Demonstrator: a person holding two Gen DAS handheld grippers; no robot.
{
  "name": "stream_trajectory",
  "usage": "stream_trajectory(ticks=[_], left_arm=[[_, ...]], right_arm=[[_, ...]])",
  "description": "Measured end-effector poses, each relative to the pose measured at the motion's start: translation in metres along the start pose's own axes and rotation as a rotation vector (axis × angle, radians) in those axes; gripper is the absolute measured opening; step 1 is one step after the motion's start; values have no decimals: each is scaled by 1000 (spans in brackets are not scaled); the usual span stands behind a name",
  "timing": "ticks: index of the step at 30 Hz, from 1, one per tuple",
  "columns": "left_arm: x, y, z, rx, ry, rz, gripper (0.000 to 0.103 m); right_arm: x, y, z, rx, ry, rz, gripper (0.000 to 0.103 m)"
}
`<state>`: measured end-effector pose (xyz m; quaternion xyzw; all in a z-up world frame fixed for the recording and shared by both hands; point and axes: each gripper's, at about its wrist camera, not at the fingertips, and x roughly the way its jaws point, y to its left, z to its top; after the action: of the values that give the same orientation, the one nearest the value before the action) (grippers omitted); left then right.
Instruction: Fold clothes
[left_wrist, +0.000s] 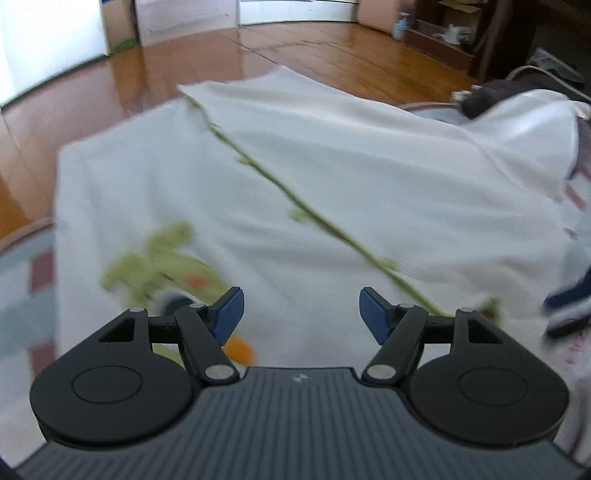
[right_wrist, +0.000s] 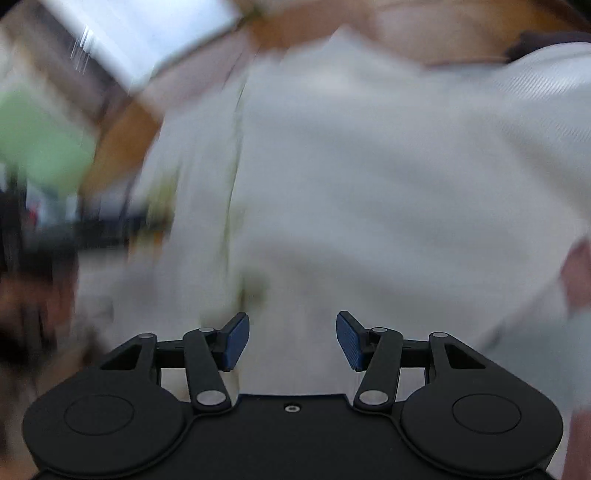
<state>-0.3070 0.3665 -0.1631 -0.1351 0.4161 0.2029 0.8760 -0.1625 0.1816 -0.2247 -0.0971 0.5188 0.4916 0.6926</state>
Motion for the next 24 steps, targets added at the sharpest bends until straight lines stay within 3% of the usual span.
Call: stream_trajectory(ticks=[2,5,7,9,12,14,16,17,18,24], left_arm=[[0,-14,-8,30,12,-21,69],[4,-33,-18,97,42,-31,69],[6,-47,-25,146,68,-51,69],[10,-59,-31,205,86,-54,69],[13,-71,-33,261,107,-50,69],[14,-71,-29,240,136,-52,69],[12,-67,-24,187,161,-67,69],[11,-65,-23,160,174,-80,69],[9,-63,-23,132,188,-94,68],[3,-67,-28,113,278,-21,65]], right_arm=[[3,11,-24,-76,57,-6,58],[9,14,-43,-57,53,39,58],[12,16,-48,-68,23,29,49],[13,18,-48,-89,-12,-1,33],[4,10,-33,-99,10,-33,33],[8,-4,-28,-25,65,-13,32],[9,-16,-26,107,66,24,33],[10,-18,-26,133,57,34,28],[12,-20,-27,155,54,42,4],[-8,-22,-32,168,35,56,5]])
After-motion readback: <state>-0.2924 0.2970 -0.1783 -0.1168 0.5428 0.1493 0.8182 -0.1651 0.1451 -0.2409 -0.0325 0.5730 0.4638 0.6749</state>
